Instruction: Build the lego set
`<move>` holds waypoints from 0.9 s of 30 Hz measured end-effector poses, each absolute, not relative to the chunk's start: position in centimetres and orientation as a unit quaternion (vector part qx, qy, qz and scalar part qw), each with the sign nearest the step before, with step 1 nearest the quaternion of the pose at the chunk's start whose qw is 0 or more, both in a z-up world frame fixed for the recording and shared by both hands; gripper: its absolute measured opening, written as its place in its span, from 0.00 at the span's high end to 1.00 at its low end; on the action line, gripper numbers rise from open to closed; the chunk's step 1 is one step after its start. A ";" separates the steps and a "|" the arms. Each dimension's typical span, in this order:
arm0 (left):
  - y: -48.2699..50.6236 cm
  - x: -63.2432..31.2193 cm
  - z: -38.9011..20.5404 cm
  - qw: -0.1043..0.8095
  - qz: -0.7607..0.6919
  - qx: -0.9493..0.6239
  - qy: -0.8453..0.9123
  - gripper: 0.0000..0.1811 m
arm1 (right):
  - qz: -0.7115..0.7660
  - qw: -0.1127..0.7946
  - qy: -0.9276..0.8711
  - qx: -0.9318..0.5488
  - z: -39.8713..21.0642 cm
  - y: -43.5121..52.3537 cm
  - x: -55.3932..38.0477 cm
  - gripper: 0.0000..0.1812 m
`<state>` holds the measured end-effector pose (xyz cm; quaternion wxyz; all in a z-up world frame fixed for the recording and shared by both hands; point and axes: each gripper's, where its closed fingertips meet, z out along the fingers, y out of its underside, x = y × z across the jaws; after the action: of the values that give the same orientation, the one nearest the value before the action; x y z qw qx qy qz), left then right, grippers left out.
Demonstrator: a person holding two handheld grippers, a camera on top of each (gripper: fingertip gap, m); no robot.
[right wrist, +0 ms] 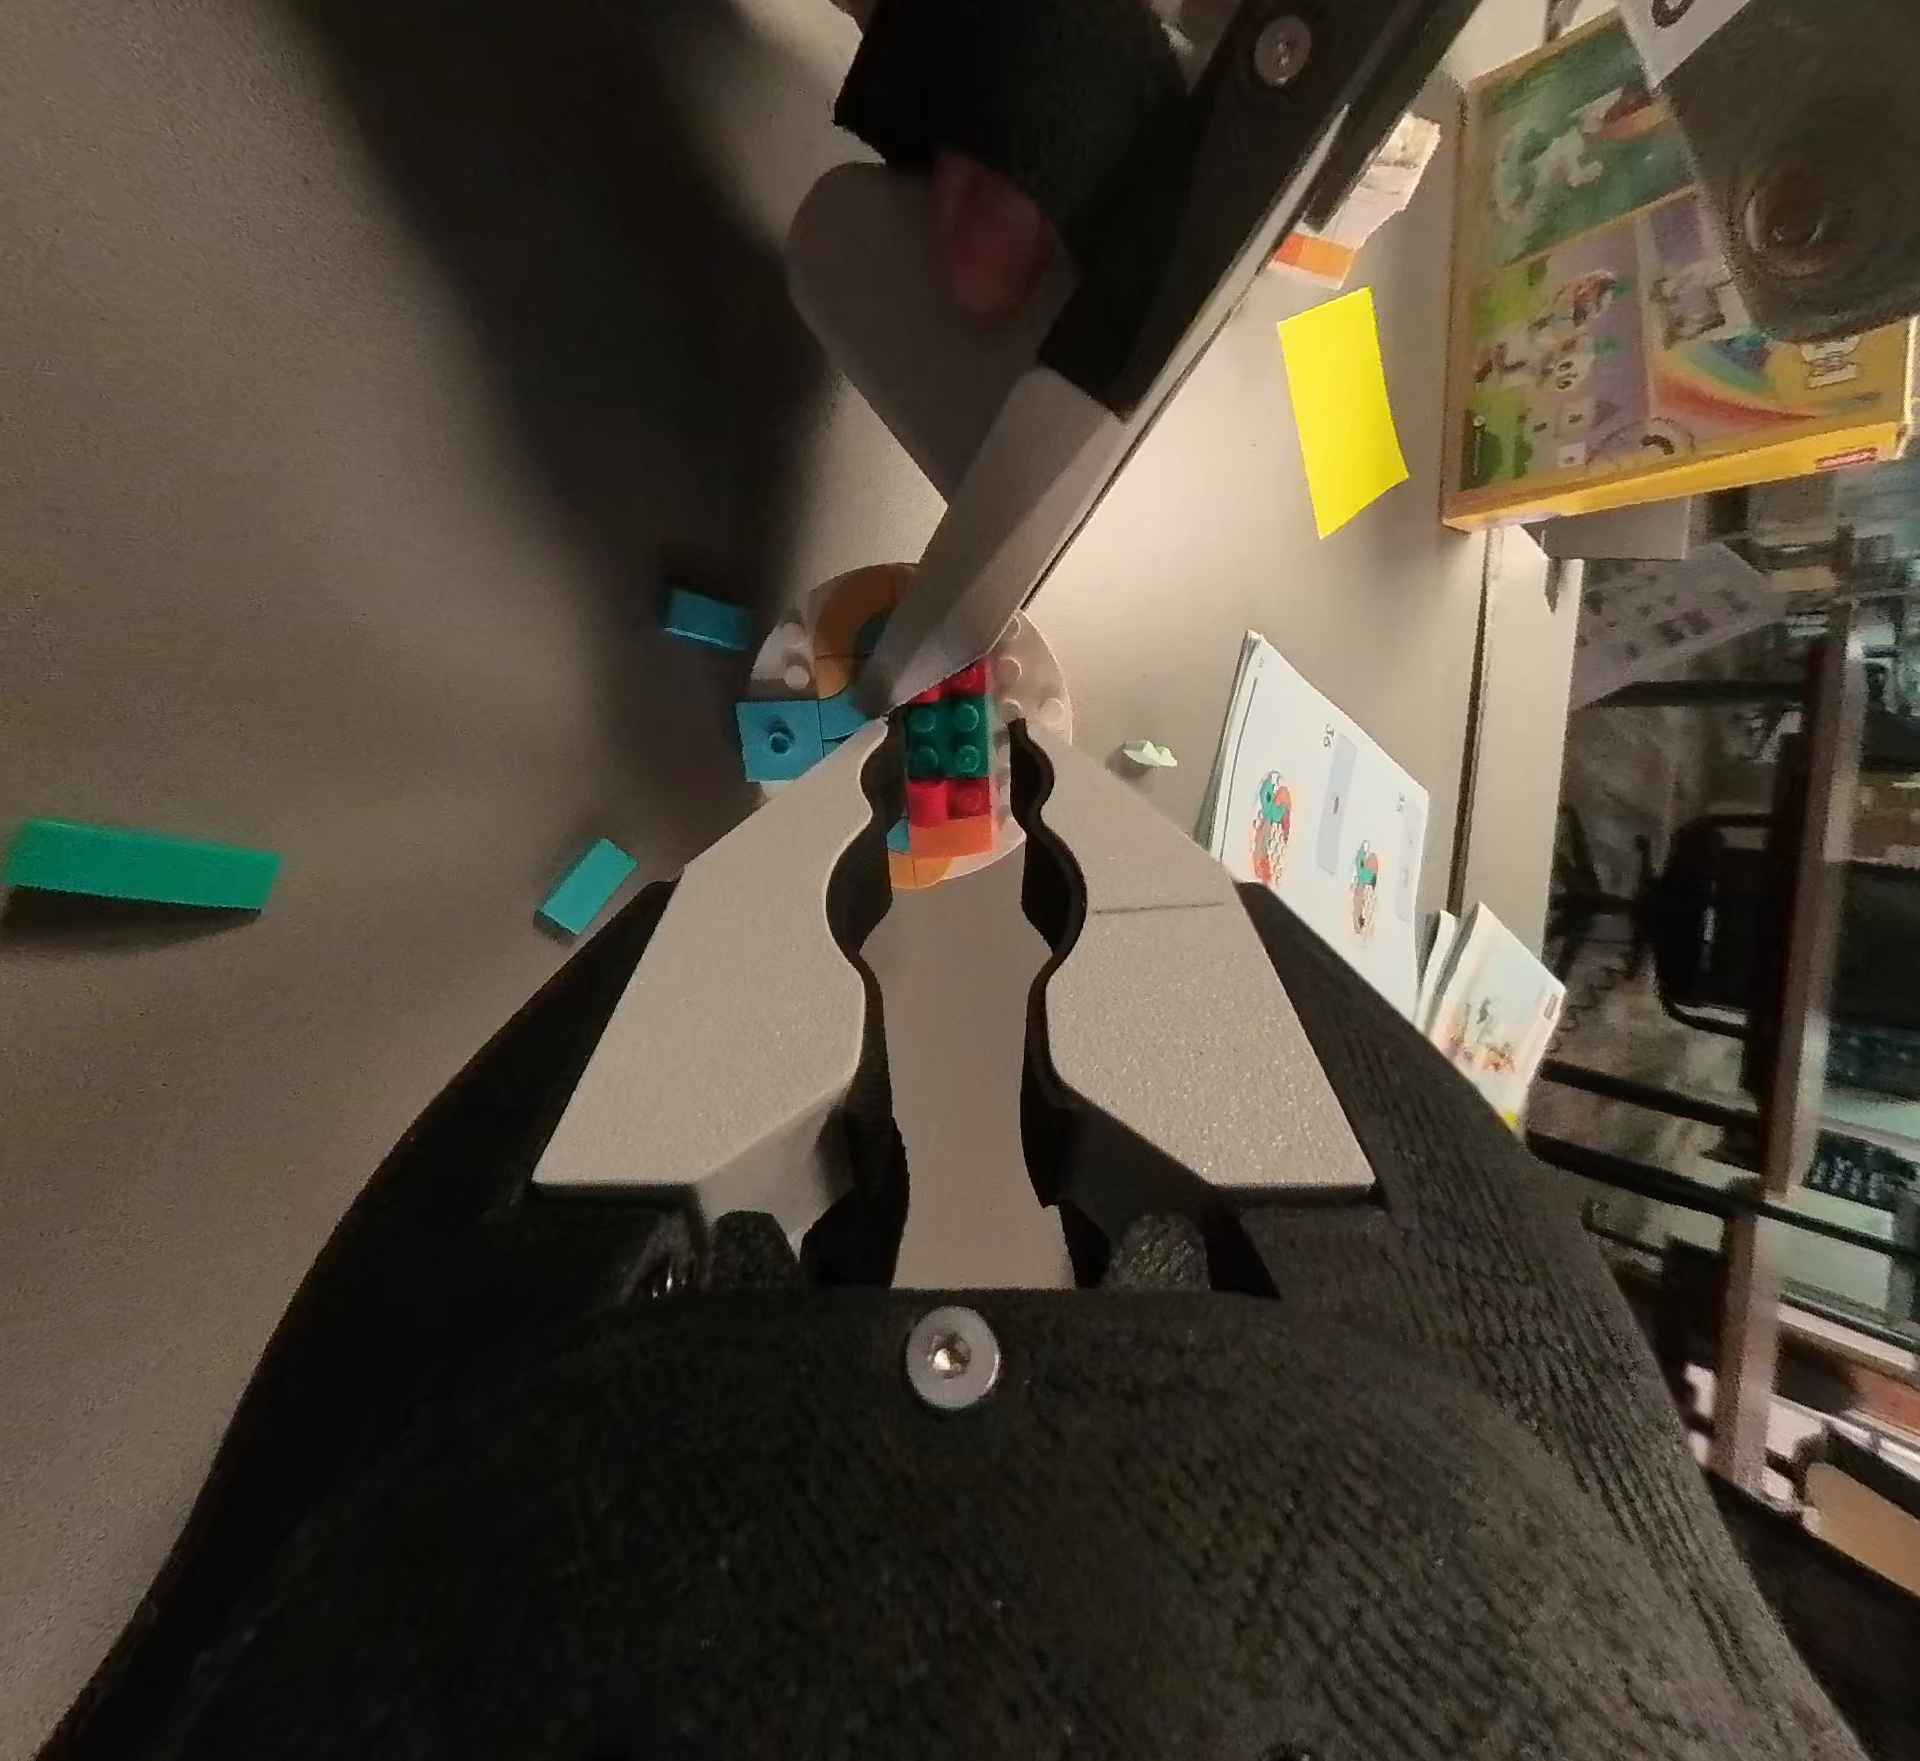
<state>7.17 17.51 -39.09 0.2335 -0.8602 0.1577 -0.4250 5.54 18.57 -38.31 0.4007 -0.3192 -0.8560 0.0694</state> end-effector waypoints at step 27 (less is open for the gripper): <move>16.6 7.4 -37.0 0.313 -0.429 -0.796 0.291 0.93 | 0.577 0.189 -0.598 -0.523 -35.0 18.9 6.6 0.89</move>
<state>7.39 16.62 -36.98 0.3126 -0.7961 0.2914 -0.4286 6.62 18.91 -35.00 0.1886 -0.5233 -0.5980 0.5771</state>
